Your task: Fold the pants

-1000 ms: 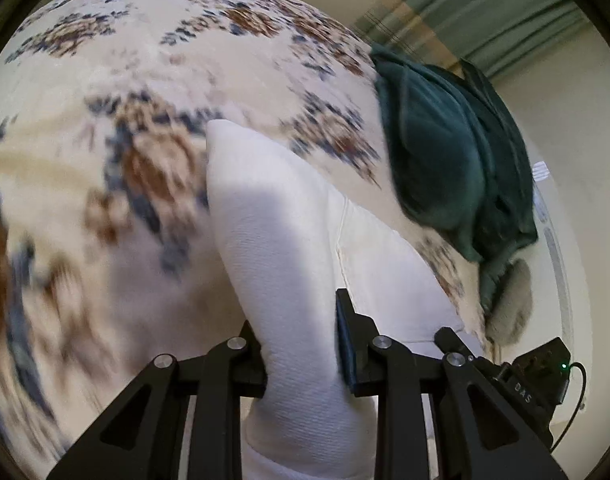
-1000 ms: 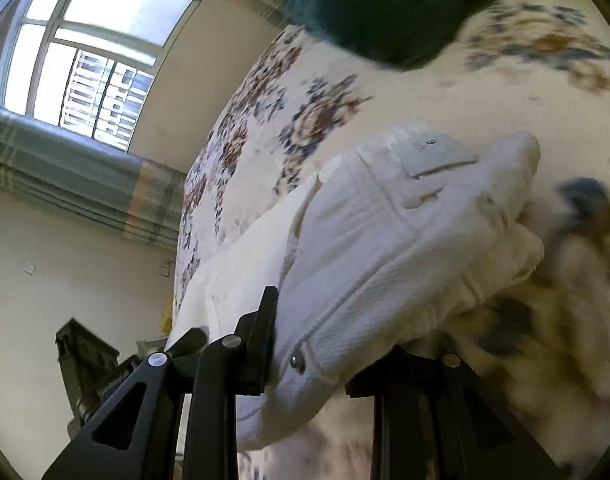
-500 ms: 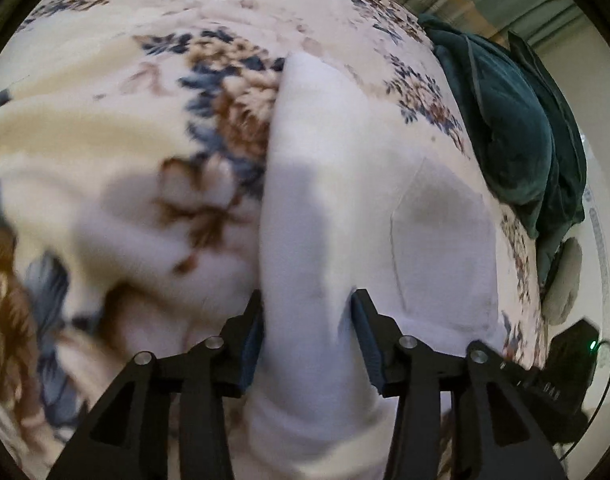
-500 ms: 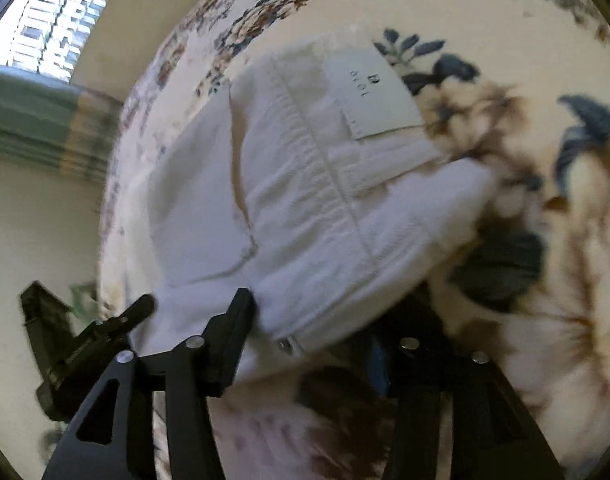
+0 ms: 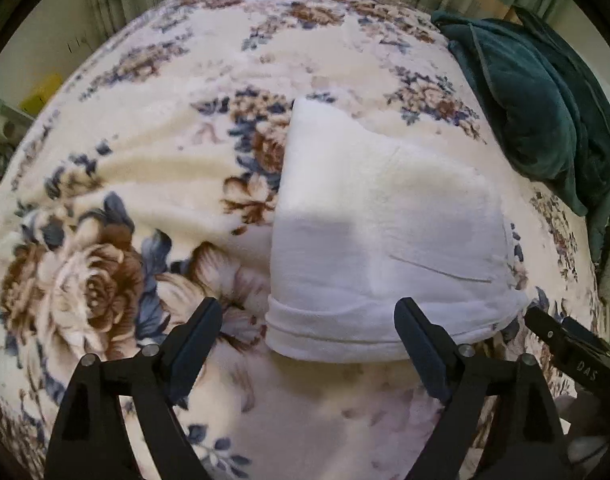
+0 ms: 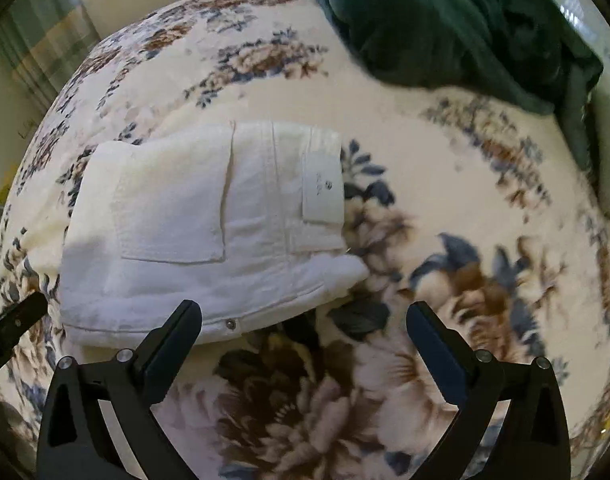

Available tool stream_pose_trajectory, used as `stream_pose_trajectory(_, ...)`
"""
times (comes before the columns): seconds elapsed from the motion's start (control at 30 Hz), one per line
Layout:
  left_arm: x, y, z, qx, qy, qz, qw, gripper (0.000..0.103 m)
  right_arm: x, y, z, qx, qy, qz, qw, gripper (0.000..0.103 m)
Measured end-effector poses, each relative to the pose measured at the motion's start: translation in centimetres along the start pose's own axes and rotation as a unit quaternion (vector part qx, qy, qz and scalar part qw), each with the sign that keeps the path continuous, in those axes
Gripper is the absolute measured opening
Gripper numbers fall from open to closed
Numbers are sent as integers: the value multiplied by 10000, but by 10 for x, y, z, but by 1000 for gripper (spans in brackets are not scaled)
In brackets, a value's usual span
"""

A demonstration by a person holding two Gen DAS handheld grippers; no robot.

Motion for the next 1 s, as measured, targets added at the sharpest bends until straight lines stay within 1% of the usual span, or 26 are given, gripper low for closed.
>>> stream_pose_trajectory(0.07,-2,-10,-7,208,72,-24,9998,88,-4,-20,-2,-34,-58,-85,9999,103)
stream_pose_trajectory(0.13,-3,-21,-15,299,131,-65,9994,88,-6,-36,-6,-71,-94,-154,9998,103)
stream_pose_trajectory(0.33,-13,-78,-37,421,210,-364,9982,88,-16,-110,-14,-190,-281,-455,9984,103)
stream_pose_trajectory(0.4,-17,-106,-43,471,218,-466,9976,88,-18,-142,-18,-274,-426,-621,9968,103)
stream_pose_trajectory(0.47,-22,-130,-49,499,218,-572,9969,88,-21,-171,-21,-260,-511,-745,9956,103)
stream_pose_trajectory(0.53,-26,-157,-53,474,190,-688,9963,88,-27,-209,-27,-261,-604,-902,9937,103)
stream_pose_trajectory(0.73,-45,-253,-68,548,195,-1122,9920,88,-47,-307,-44,-143,-771,-1208,9896,103)
stream_pose_trajectory(0.8,-52,-287,-73,540,171,-1264,9904,88,-55,-345,-51,-101,-805,-1327,9878,103)
stream_pose_trajectory(1.0,-75,-366,-86,419,77,-1513,9876,88,-77,-456,-66,-17,-863,-1712,9815,103)
Point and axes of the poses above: each gripper's, at about its wrist camera, not at the fingertips, and y roughly the way its jaws point, z to its left, x to its top, the point moved 6 cm from there along y, roughly the way its jaws point, and after that the axes turned 3 degrees about -y, right-handed, at the moved point
